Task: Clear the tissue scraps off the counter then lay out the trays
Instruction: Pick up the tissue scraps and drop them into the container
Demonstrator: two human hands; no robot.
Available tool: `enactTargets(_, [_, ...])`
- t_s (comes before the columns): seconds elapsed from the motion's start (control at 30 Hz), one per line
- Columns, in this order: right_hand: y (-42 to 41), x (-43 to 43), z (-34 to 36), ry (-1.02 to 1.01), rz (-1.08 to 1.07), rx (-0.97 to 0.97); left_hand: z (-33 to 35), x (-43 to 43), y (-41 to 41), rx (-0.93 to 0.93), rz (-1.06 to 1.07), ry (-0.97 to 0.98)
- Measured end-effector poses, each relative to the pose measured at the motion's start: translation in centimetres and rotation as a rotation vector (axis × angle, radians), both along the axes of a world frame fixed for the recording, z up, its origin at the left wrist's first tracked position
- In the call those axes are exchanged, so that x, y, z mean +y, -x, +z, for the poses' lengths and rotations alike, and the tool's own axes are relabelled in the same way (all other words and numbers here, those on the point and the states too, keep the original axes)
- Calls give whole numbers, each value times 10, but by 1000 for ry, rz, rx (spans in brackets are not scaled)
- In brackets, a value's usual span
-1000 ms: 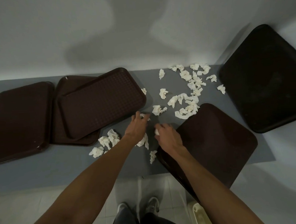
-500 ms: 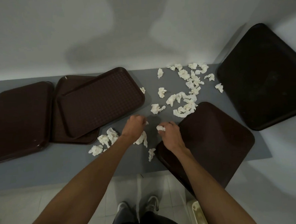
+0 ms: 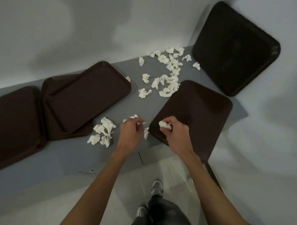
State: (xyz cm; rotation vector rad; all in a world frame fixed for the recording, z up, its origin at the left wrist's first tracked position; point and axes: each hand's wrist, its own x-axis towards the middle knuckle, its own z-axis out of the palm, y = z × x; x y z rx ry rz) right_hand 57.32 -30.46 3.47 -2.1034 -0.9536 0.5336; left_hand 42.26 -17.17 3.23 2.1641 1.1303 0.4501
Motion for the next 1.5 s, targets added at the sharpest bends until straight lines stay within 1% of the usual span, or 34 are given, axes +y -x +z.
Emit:
enactTargets(0.13, [20, -58, 2, 18, -85, 14, -2, -47, 8, -38, -50, 124])
enactTargets(0.37, [32, -162, -18, 74, -223, 84, -26, -129, 8, -26, -160, 191])
enactTargets(0.6, [10, -262, -72, 128, -225, 136, -61, -213, -10, 52, -291, 280])
enactTargets(0.7, [-11, -307, -104, 165, -204, 176, -83, -258, -23, 117, -285, 312])
enactTargets(0.83, [-44, -363, -148, 235, -181, 162, -118, -327, -46, 156, -192, 339])
enactTargets(0.97, [-74, -406, -201, 334, -193, 182, -167, -386, -76, 158, -102, 396])
enactTargets(1.13, [-99, -438, -286, 362, -200, 190, -246, -431, -116, 199, -64, 467])
enactTargets(1.27, [-108, -444, -368, 388, -192, 204, -324, -447, -133, 266, -75, 512])
enactTargets(1.5, [-127, -439, -515, 407, -187, 161, -455, -450, -149, 344, -70, 444])
